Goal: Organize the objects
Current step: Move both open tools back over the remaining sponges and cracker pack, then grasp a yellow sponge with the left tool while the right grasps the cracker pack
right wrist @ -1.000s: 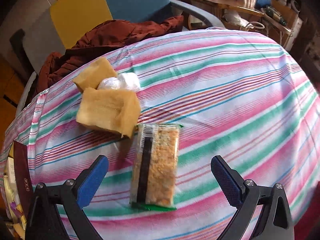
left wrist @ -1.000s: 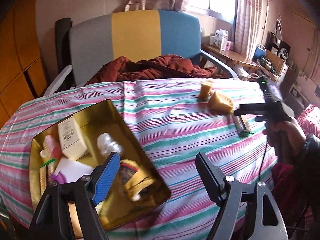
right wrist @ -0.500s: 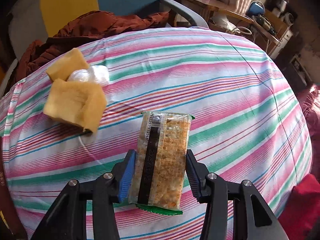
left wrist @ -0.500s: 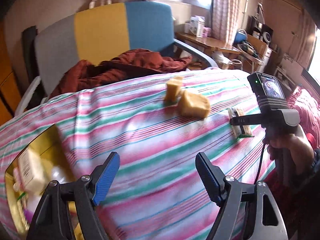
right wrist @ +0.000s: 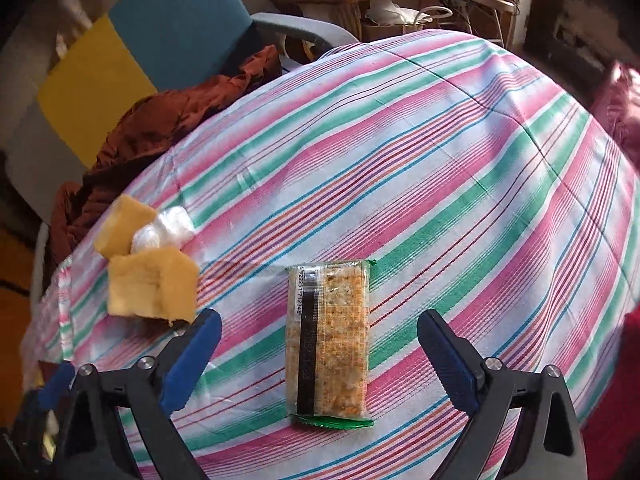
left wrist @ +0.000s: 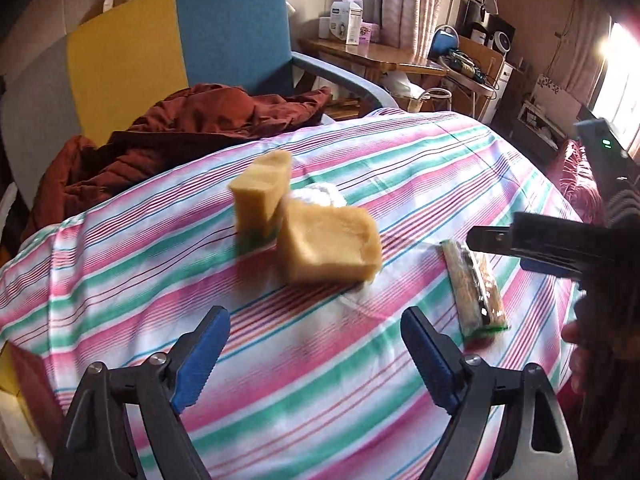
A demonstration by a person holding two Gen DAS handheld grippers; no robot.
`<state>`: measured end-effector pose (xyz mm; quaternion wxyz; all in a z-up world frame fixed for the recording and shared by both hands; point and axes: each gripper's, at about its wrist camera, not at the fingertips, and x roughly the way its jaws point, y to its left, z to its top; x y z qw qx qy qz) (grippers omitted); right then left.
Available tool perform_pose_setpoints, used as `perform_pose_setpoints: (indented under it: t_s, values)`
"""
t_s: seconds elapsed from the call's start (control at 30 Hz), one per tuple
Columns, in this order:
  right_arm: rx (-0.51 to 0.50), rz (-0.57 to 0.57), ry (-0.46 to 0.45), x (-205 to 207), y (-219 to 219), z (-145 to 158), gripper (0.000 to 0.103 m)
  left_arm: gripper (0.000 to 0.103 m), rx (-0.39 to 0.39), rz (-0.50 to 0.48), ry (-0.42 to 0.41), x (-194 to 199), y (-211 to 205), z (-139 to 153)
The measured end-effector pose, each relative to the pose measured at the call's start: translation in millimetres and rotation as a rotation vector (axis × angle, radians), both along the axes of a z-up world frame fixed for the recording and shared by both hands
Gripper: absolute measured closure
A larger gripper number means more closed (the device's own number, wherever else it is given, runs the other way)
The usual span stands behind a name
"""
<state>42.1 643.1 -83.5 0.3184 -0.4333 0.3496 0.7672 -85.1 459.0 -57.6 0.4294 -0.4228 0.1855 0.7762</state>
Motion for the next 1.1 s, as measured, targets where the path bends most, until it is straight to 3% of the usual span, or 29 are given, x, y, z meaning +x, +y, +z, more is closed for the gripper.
perform_pose_setpoints:
  t_s: [0.1, 0.37, 0.4, 0.43, 0.47, 0.6, 0.73, 0.97, 1.07, 1.1]
  values:
    - [-0.038, -0.05, 0.066, 8.7, 9.3, 6.1, 0.003, 0.001, 0.001, -0.009, 0.014, -4.1, 21.1, -6.4]
    - [-0.075, -0.045, 0.107, 8.6, 9.6, 6.2, 0.002, 0.0, -0.071, -0.008, 0.042, -17.2, 71.8, -31.5]
    - [-0.076, -0.044, 0.108, 8.2, 9.6, 6.0, 0.002, 0.004, -0.092, 0.001, 0.048, -19.5, 76.1, -36.6]
    - [-0.078, -0.048, 0.11, 7.3, 9.4, 5.5, 0.002, 0.021, -0.112, 0.016, 0.051, -22.8, 79.0, -41.4]
    - [-0.082, -0.052, 0.113, 6.8, 10.9, 4.1, 0.001, 0.028, -0.119, 0.027, 0.051, -25.2, 78.7, -44.1]
    - [-0.095, -0.047, 0.098, 4.5, 17.1, -3.6, 0.0, 0.032, -0.041, 0.037, 0.002, -26.2, 61.1, -40.7]
    - [-0.083, -0.012, 0.067, -1.3, 14.2, -7.2, 0.0, 0.032, 0.004, 0.108, -0.063, -22.5, 20.7, -36.9]
    - [-0.07, 0.043, -0.053, -15.5, 9.8, -26.7, 0.001, 0.032, -0.013, 0.139, -0.023, 24.6, -42.8, -36.0]
    - [-0.039, 0.082, -0.107, -25.0, 3.8, -32.3, 0.007, 0.032, -0.014, 0.126, 0.041, 48.1, -63.6, -39.0]
    - [-0.035, 0.099, -0.124, -27.6, 1.0, -34.9, 0.019, 0.032, -0.01, 0.113, 0.058, 53.2, -68.0, -40.6]
